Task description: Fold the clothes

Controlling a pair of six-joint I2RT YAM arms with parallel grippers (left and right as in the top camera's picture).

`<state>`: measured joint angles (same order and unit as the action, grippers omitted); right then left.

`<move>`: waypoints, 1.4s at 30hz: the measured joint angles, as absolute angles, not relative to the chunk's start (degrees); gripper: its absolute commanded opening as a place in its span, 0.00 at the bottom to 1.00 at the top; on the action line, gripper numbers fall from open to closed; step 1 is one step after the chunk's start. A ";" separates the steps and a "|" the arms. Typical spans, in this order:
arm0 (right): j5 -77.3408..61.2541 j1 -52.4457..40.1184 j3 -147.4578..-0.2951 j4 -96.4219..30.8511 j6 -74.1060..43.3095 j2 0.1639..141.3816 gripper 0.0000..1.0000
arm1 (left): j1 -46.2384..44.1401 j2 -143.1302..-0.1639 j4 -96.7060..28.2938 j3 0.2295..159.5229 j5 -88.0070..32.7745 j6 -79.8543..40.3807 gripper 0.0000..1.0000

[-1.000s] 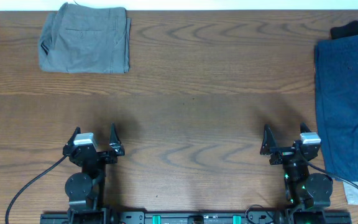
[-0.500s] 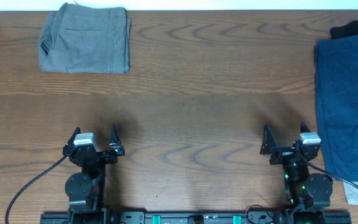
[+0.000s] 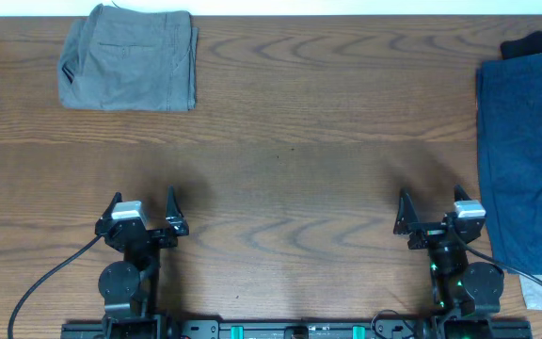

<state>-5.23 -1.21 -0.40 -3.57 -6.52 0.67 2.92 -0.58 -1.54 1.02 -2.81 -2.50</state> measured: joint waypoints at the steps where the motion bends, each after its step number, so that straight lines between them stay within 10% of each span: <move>1: -5.80 -1.21 -0.43 -3.55 -7.03 0.67 0.99 | 2.92 -0.58 -1.54 1.02 -2.81 -2.50 0.98; 20: -27.68 -1.21 -0.40 1.89 -40.34 0.69 0.99 | 2.92 -0.58 -1.54 1.02 -2.79 -2.50 0.98; 42: -18.11 -1.21 -23.62 13.54 -26.17 27.66 0.99 | 2.92 -0.58 -1.65 1.08 -2.79 -2.50 0.98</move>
<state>-18.11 -1.21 -23.62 13.54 -26.17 27.66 2.92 -0.58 -1.65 1.08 -2.79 -2.50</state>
